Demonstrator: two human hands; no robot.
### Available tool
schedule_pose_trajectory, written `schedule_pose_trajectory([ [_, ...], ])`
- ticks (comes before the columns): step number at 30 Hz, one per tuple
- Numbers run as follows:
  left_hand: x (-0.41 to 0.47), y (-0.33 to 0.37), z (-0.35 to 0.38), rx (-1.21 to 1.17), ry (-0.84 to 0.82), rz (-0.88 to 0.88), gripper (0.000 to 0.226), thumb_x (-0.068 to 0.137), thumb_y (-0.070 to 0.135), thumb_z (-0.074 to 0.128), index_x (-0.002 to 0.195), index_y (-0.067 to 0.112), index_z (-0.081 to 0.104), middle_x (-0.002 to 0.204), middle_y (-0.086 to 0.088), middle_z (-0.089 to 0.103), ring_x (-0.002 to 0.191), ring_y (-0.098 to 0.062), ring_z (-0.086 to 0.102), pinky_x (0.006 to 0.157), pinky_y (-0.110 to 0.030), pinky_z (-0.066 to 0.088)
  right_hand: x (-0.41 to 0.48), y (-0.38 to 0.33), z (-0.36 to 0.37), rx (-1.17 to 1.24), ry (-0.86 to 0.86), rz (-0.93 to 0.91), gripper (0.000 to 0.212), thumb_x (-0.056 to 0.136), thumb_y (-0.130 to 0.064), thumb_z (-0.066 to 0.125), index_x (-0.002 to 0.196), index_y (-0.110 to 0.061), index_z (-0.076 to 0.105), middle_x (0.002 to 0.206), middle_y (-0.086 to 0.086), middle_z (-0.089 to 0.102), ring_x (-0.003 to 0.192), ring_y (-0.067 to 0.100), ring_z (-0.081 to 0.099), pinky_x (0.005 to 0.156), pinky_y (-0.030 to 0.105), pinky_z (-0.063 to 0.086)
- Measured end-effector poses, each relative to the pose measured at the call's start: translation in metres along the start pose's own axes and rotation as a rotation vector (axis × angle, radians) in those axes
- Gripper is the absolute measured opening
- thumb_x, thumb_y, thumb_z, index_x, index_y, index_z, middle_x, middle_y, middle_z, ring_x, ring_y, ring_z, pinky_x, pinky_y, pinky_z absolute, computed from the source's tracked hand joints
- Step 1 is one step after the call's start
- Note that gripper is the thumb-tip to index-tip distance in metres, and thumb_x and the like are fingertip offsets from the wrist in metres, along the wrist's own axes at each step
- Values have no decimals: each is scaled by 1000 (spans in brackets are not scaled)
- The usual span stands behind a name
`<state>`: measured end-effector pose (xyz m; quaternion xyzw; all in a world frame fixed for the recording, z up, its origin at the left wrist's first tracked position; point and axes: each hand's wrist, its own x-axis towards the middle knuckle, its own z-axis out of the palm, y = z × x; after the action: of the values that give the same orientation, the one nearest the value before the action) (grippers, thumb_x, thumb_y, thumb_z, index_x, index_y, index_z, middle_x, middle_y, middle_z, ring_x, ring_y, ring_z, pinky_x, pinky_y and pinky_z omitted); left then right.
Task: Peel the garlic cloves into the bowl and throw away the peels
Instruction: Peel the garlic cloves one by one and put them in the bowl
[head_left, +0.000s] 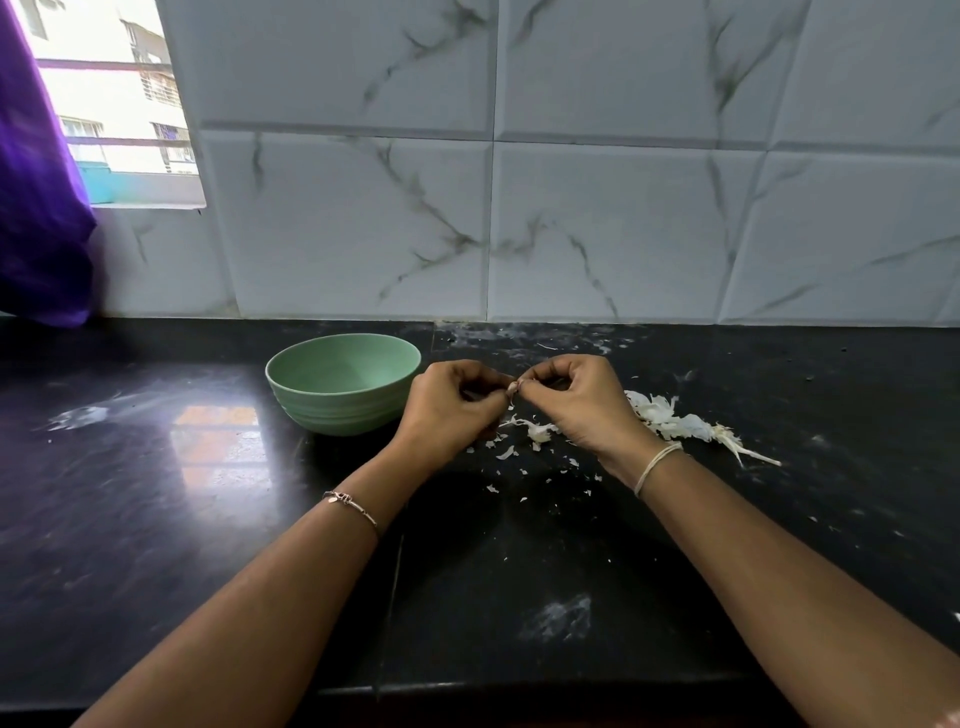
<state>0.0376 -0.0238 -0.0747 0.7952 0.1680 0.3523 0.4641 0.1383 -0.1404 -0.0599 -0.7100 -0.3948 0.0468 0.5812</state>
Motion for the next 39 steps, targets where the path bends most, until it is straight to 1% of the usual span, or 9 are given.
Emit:
schedule_pose_trajectory([
  [4,-1,3,-1,-75,-23,-18,10,85,8,69,90,14,75,80,-18,72,60,-22,65,67,-47,61,0,-1,-1,32,-19,16,15,81,-11,75,70,-19,70,66,-6,66,58,0,57,57,14,47],
  [9,-4,6,1,-249,-83,-76,14,88,4,67,101,6,71,82,-17,67,56,-11,59,54,-26,55,0,-1,-5,-1,-24,-1,11,82,-11,73,73,-16,70,71,-3,67,66,7,59,66,23,49],
  [15,-3,9,0,-404,-55,-146,15,91,-1,60,104,0,69,79,-8,65,52,-7,58,55,-25,57,8,8,-20,-369,25,-75,7,84,-24,70,78,-21,71,77,-4,69,71,12,64,69,34,55],
  [19,-4,12,-3,-477,-70,-212,20,93,-1,52,106,0,68,82,-5,64,53,-10,57,53,-26,55,13,11,-44,-736,-70,-47,32,94,-48,55,111,-26,70,106,-3,49,95,13,52,82,30,45],
  [24,-4,13,-2,-431,-101,-244,29,96,-1,41,106,0,69,81,-5,59,50,-8,54,52,-27,57,13,17,-57,-845,17,-49,21,76,-31,81,68,-21,65,88,-7,53,86,14,55,73,29,43],
  [27,-5,10,-1,-362,-120,-229,25,98,1,44,108,4,67,81,-4,60,48,-6,54,53,-26,57,15,21,-57,-809,20,-92,23,75,-14,80,69,-21,58,77,-9,59,76,13,60,66,26,44],
  [32,-4,3,0,-298,-125,-217,6,95,8,59,101,9,60,84,-6,66,53,-9,55,49,-25,54,10,12,-44,-417,-159,-188,19,93,-9,61,108,-19,68,94,-13,69,83,-8,64,80,13,52],
  [35,-2,1,3,-252,-119,-208,5,95,10,61,99,8,61,91,-13,66,56,-10,55,49,-24,53,5,6,-31,-308,-216,-256,16,85,-18,74,101,-20,73,90,-11,72,83,-1,66,78,15,53],
  [39,-2,-2,5,-229,-119,-192,7,96,16,60,95,10,63,98,-18,64,58,-8,57,51,-25,53,4,11,-20,-428,-170,-294,9,80,-21,77,87,-26,74,78,-11,72,75,3,67,73,30,57],
])
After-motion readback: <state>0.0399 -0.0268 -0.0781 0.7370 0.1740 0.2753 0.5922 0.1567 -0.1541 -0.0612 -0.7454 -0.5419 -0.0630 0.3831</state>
